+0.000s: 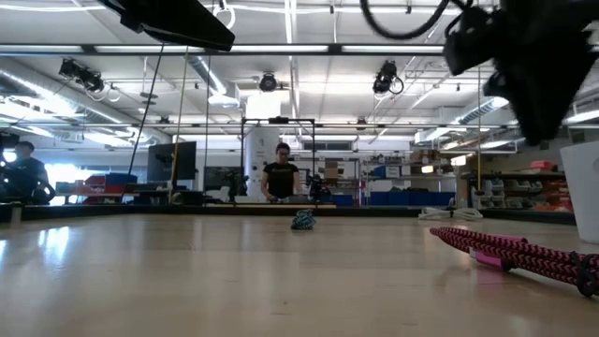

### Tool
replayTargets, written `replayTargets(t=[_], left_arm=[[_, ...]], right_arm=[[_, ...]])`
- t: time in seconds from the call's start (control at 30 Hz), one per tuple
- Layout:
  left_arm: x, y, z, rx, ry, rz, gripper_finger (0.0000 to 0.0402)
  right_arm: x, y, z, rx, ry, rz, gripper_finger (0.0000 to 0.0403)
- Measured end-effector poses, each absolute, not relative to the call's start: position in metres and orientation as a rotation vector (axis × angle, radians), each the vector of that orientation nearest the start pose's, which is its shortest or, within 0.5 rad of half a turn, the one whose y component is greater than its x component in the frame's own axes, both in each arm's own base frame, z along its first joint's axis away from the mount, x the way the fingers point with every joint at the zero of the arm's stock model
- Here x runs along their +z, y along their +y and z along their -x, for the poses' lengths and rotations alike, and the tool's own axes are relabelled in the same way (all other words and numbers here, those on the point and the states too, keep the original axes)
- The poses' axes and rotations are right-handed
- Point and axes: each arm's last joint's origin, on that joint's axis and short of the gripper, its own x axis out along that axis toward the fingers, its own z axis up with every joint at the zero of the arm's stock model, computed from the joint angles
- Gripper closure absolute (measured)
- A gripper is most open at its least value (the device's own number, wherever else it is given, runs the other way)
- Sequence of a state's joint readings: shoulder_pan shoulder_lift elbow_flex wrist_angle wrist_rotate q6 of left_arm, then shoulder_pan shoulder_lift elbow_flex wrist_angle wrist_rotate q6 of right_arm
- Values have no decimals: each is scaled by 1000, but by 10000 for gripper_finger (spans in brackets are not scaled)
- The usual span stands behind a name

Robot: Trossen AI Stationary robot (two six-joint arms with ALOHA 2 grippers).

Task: Pick and place USB-C Cables
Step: Put the white charger cable into the white container

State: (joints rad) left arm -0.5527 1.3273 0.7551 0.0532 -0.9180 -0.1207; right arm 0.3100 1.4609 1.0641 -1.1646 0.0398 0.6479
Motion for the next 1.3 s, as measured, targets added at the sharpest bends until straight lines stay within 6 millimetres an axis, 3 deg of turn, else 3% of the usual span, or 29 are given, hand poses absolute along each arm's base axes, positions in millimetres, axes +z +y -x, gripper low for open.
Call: replayTargets(t=[0.23, 0.73, 1.03, 1.3], left_arm=[[235, -122, -241, 378, 364, -232, 200], [234, -123, -241, 336, 374, -189, 200], [234, -126, -239, 321, 368, -147, 200], [234, -129, -240, 253, 375, -124, 200]], right_arm=[[232, 21, -234, -536, 1471, 96, 243], [230, -99, -242, -560, 1403, -28, 243], [203, -142, -233, -600, 1542, -83, 243], [179, -161, -236, -538, 1604, -96, 243]])
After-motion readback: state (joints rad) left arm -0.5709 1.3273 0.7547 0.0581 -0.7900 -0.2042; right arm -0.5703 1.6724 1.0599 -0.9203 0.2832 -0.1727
